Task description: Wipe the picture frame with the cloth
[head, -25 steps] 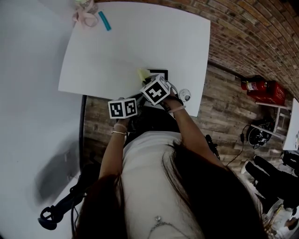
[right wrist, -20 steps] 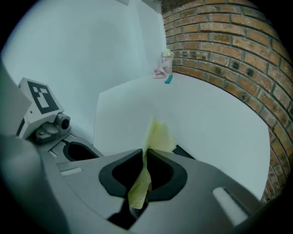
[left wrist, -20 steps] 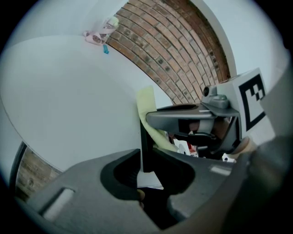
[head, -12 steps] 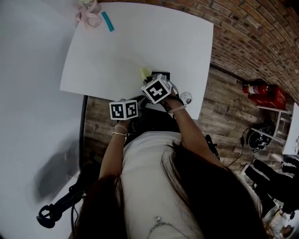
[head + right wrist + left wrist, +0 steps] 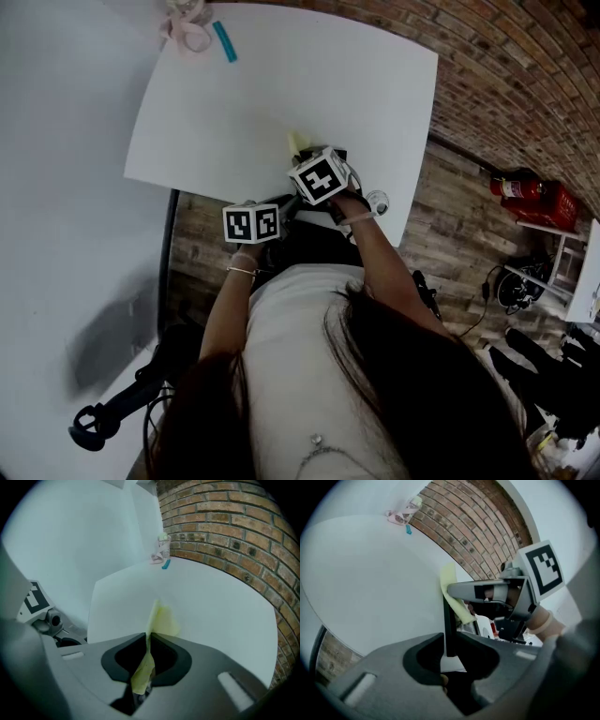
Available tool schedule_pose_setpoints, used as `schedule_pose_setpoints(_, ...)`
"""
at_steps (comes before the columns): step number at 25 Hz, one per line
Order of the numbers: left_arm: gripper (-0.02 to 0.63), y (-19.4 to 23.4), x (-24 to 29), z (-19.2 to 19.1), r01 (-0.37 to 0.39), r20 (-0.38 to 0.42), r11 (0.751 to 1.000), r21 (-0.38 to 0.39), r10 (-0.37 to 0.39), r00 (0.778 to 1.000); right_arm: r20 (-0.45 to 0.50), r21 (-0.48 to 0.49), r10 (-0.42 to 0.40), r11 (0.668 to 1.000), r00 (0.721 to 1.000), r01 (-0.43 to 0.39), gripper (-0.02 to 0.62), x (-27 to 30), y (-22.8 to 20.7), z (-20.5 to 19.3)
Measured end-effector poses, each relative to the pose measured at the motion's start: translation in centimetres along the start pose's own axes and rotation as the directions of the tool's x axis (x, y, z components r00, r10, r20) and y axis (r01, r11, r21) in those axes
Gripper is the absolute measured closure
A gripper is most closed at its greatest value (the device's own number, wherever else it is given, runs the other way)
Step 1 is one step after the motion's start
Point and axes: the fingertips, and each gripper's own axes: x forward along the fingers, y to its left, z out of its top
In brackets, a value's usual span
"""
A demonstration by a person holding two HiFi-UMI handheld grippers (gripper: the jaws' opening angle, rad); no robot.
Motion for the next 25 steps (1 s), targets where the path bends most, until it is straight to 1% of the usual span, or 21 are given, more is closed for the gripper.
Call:
schedule_pose_setpoints(4,0.526,0.0,0.1,0.1,-0.002,0.003,1.000,-0.003,0.002,1.000,0.007,0.012,-0.006,1.000,1.000,0.006,0.559,0.1,-0.5,0.2)
schedule_pose_setpoints(8,0.526,0.0,0.0,0.1,-0.005,0.005,1.000,-0.006,0.005,1.000,-0.013,0.063,0.019,0.998,1.000,-0.018,0.559,0.6,-0.3,-0.6)
schedule_pose_setpoints(12,0.526,0.0,0.1,0.1,-0.007,0.005,1.000,-0.009,0.007,1.000,0.010,0.059,-0.014,0.998,1.000,0.013,0.558,0.7,-1.4,0.0)
schedule_pose_setpoints(15,0.526,0.0,0.1,0.1,-0.009,0.005,1.000,-0.010,0.009,1.000,0.015,0.070,-0.008,0.998,1.000,0.007,0.558,0.7,-1.5,0.3)
schedule_pose_setpoints(19,0.526,0.0,0.1,0.1,-0.010,0.006,1.000,-0.013,0.010,1.000,0.031,0.081,-0.020,0.997,0.999,0.018,0.558,0.7,-2.0,0.9)
schedule_pose_setpoints(22,0.526,0.0,0.1,0.2,-0.009,0.004,1.000,-0.013,0.009,1.000,0.059,0.075,-0.060,0.996,0.997,0.055,0.558,0.5,-2.8,1.9)
schedule_pose_setpoints(25,0.526,0.3,0.1,0.1,-0.020,-0.001,1.000,-0.008,0.020,1.000,0.066,0.084,-0.110,0.991,0.992,0.105,0.559,0.4,-3.9,2.1)
